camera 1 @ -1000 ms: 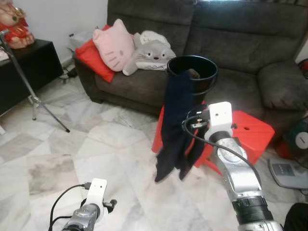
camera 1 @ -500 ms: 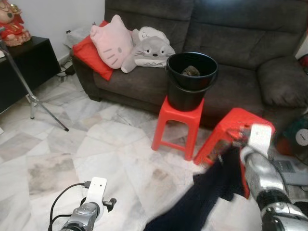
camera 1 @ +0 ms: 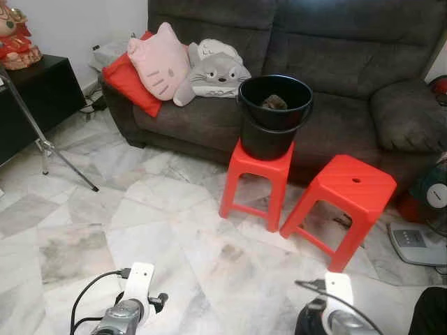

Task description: Hang hanger

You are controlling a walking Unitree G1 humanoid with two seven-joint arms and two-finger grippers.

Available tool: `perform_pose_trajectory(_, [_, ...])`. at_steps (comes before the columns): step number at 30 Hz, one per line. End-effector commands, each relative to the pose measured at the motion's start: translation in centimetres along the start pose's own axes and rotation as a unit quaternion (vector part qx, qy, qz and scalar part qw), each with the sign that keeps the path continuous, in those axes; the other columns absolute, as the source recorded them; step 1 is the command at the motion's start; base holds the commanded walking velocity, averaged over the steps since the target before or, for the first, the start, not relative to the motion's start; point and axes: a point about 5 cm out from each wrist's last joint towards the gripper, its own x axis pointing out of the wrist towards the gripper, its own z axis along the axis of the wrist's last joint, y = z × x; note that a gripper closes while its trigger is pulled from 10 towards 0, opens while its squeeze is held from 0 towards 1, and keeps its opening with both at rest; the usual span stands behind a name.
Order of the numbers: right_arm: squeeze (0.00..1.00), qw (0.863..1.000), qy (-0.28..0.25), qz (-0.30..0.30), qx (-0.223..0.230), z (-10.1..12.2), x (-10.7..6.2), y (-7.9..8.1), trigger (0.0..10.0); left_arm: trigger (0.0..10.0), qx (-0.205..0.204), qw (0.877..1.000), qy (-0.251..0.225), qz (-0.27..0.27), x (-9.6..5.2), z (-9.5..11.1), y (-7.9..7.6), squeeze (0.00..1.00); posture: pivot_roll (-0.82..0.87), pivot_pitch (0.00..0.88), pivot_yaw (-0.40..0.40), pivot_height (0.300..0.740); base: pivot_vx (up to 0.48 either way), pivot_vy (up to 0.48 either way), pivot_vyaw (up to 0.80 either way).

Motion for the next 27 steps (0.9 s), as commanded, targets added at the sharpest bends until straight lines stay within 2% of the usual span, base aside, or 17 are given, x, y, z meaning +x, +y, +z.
perform_pose_trajectory(1, [0.0,0.999,0.034,0.032,-0.026,-1.3,0.0,1.2,10.0,10.0,0.004,1.0,0.002,0.004,-0.1,-0.3,0.4,0.0,-0.05,0.0,-0.022,0.74,0.0,0.0,0.0])
perform_pose_trajectory(3, [0.0,0.996,0.043,0.057,-0.049,-1.8,-0.1,2.0,10.0,10.0,0.003,1.0,0.002,0.006,-0.1,-0.3,0.5,0.0,-0.05,0.0,-0.022,0.74,0.0,0.0,0.0])
perform_pose_trajectory(7, [0.0,0.996,0.031,0.067,-0.047,-1.5,-0.1,2.3,10.0,10.0,0.001,1.0,0.003,0.008,-0.2,-0.6,0.5,0.0,-0.04,0.0,-0.028,0.74,0.0,0.0,0.0])
perform_pose_trajectory(11, [0.0,0.998,0.009,0.06,-0.018,-0.8,0.0,2.2,10.0,10.0,-0.003,1.0,0.004,0.008,-0.3,-1.0,0.6,0.0,-0.05,0.0,-0.026,0.74,0.0,0.0,0.0])
perform_pose_trajectory(19, [0.0,0.997,0.008,0.065,-0.045,-1.2,0.0,2.0,10.0,10.0,-0.013,1.0,0.003,0.01,-0.3,-1.2,0.6,0.0,-0.04,0.0,-0.032,0.74,0.0,0.0,0.0])
perform_pose_trajectory(27, [0.0,0.997,0.006,0.064,-0.042,-1.3,0.0,1.9,10.0,10.0,-0.012,1.0,0.005,0.008,-0.3,-1.4,0.5,0.0,-0.03,0.0,-0.033,0.74,0.0,0.0,0.77])
